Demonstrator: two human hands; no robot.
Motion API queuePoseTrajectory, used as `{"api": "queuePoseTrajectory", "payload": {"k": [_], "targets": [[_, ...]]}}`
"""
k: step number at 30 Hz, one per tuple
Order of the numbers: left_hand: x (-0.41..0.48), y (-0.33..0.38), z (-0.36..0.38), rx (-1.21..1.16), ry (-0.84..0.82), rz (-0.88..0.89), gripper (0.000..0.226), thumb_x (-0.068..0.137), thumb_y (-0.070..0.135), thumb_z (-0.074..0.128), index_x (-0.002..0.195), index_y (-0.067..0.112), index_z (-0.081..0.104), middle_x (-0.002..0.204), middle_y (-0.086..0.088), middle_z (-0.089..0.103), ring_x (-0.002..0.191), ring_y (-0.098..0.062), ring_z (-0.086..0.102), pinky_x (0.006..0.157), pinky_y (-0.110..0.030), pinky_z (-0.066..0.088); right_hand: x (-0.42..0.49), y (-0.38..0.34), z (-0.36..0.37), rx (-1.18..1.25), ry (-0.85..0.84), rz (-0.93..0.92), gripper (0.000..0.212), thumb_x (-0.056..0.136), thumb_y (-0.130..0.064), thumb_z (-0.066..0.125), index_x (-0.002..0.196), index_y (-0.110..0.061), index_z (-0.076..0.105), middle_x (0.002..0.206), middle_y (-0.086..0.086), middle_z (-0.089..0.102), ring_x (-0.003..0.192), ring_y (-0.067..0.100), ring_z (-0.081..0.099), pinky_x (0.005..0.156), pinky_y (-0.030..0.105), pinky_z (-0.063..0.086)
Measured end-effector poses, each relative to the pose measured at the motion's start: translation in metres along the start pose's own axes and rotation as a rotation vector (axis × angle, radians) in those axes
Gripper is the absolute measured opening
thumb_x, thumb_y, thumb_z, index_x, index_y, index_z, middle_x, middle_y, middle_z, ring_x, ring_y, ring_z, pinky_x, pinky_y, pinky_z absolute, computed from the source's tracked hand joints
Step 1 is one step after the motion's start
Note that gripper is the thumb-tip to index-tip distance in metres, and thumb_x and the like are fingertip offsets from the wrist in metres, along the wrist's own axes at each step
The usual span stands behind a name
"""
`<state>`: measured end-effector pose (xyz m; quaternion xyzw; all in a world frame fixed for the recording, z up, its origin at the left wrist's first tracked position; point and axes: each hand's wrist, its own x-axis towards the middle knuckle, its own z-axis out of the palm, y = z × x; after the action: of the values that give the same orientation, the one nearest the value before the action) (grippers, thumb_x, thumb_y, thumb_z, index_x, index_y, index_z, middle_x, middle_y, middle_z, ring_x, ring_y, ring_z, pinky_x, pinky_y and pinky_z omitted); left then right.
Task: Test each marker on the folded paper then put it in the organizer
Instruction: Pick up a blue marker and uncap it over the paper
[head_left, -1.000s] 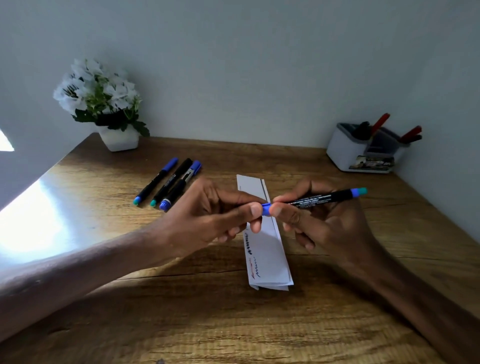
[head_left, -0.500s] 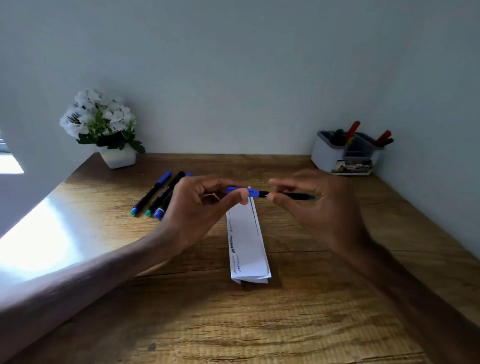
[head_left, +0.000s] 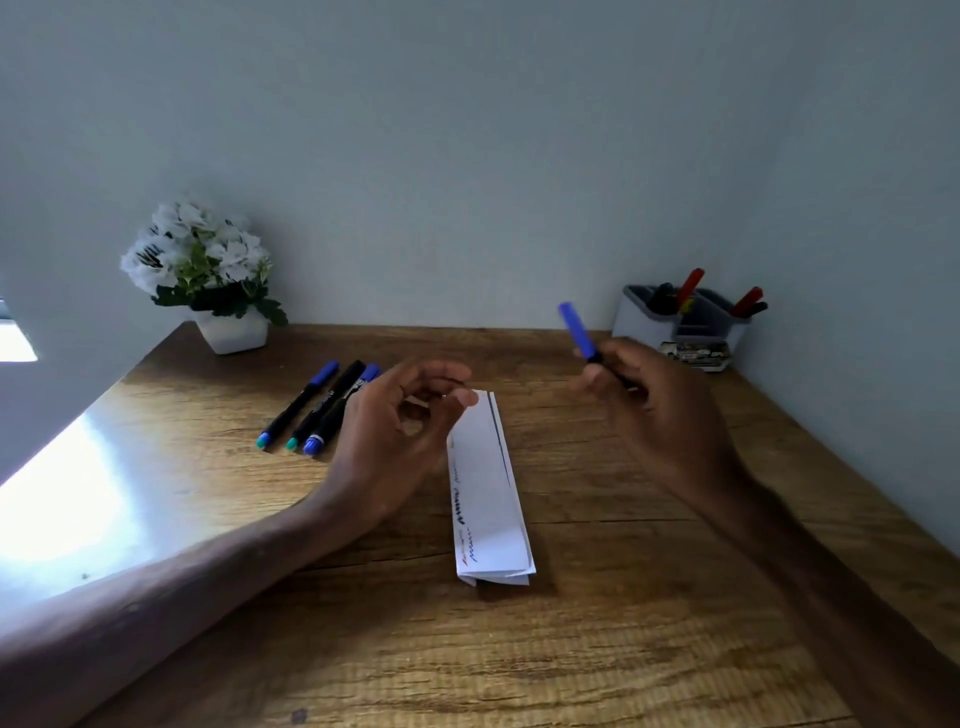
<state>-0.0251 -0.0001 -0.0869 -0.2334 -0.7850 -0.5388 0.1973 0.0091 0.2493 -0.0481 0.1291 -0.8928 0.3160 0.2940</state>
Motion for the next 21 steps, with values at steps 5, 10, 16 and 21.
{"api": "queuePoseTrajectory", "payload": {"k": [5, 10, 16, 21], "targets": [[-0.002, -0.001, 0.002, 0.064, -0.009, -0.003, 0.017, 0.094, 0.021, 0.071, 0.110, 0.025, 0.069, 0.102, 0.016, 0.073, 0.096, -0.001, 0.068, 0.079, -0.014, 0.055, 0.025, 0.030, -0.014, -0.046, 0.082, 0.113, 0.024, 0.102, -0.022, 0.057, 0.125, -0.014, 0.058, 0.117, 0.000, 0.071, 0.103, 0.011, 0.068, 0.076, 0.017, 0.050], [-0.001, 0.001, 0.002, 0.083, -0.023, -0.014, 0.018, 0.095, 0.020, 0.069, 0.112, 0.023, 0.068, 0.104, 0.015, 0.072, 0.096, -0.001, 0.067, 0.077, -0.013, 0.055, 0.077, 0.038, -0.048, -0.129, 0.291, 0.049, 0.017, 0.092, -0.013, 0.070, 0.108, -0.008, 0.069, 0.099, 0.002, 0.072, 0.087, 0.017, 0.071, 0.075, 0.006, 0.048], [-0.002, 0.001, 0.000, 0.069, -0.046, -0.045, 0.018, 0.096, 0.017, 0.068, 0.113, 0.022, 0.067, 0.102, 0.016, 0.070, 0.098, 0.000, 0.065, 0.080, -0.018, 0.055, 0.131, 0.053, -0.063, -0.243, 0.347, -0.014, 0.025, 0.085, -0.014, 0.077, 0.107, -0.003, 0.069, 0.100, 0.010, 0.076, 0.085, 0.018, 0.073, 0.082, 0.037, 0.061], [-0.002, 0.003, 0.000, 0.073, -0.060, -0.060, 0.018, 0.096, 0.015, 0.069, 0.112, 0.023, 0.067, 0.100, 0.018, 0.070, 0.097, 0.000, 0.064, 0.079, -0.022, 0.056, 0.137, 0.082, -0.049, -0.355, 0.220, 0.010, 0.020, 0.086, -0.016, 0.078, 0.101, -0.005, 0.071, 0.100, 0.012, 0.076, 0.091, 0.026, 0.074, 0.084, 0.044, 0.059]]}}
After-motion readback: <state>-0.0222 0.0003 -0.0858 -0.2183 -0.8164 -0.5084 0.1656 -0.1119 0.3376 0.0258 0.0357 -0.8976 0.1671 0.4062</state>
